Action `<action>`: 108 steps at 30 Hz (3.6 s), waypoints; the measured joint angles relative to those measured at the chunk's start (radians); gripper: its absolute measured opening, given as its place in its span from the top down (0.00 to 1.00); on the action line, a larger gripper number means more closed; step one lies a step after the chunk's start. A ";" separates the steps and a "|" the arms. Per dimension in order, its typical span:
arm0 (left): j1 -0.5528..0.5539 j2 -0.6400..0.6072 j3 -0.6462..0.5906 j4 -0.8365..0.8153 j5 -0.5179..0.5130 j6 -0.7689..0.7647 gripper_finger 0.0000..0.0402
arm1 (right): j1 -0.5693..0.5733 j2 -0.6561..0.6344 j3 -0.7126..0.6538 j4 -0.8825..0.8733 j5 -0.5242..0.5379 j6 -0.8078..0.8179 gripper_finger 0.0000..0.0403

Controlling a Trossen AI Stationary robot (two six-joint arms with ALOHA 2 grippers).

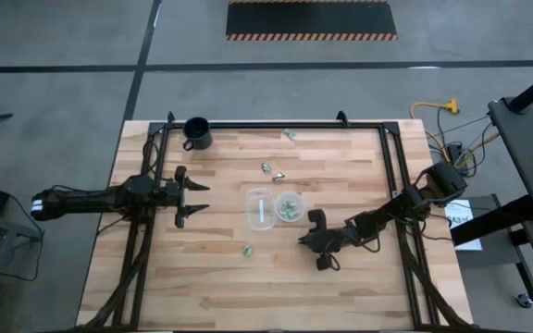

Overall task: Pick and place Stevia / Truvia into bins
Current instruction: Put the green stevia packet into the right transparent container, then put the green stevia packet into the left transparent container

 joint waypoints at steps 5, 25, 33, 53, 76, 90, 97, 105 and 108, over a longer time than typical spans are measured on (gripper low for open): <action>0.000 0.000 0.000 0.000 0.000 0.000 0.40 | 0.005 -0.001 0.001 0.009 0.041 -0.040 0.98; 0.000 0.000 0.000 0.000 0.000 0.000 0.40 | 0.098 -0.004 0.068 0.012 0.636 -0.174 0.98; 0.000 0.000 0.000 0.000 0.000 0.000 0.40 | 0.049 -0.004 0.067 0.033 0.725 0.036 0.98; 0.000 0.000 0.000 0.000 0.000 0.000 0.40 | -0.122 -0.004 -0.182 0.671 0.299 0.149 0.98; 0.000 0.000 0.000 0.000 0.000 0.000 0.40 | -0.168 0.057 -0.141 0.670 0.256 0.072 0.97; 0.000 0.000 0.000 0.000 0.000 0.000 0.40 | -0.210 0.041 -0.099 0.649 0.173 0.047 0.97; 0.000 0.000 0.000 0.000 0.000 0.000 0.40 | -0.210 0.041 -0.099 0.600 0.168 0.072 0.94; 0.000 -0.001 0.000 0.000 0.000 0.000 0.40 | -0.215 0.041 -0.098 0.600 0.174 0.047 0.74; 0.000 0.000 0.000 0.000 0.000 0.000 0.40 | -0.215 0.041 -0.098 0.600 0.176 0.017 0.68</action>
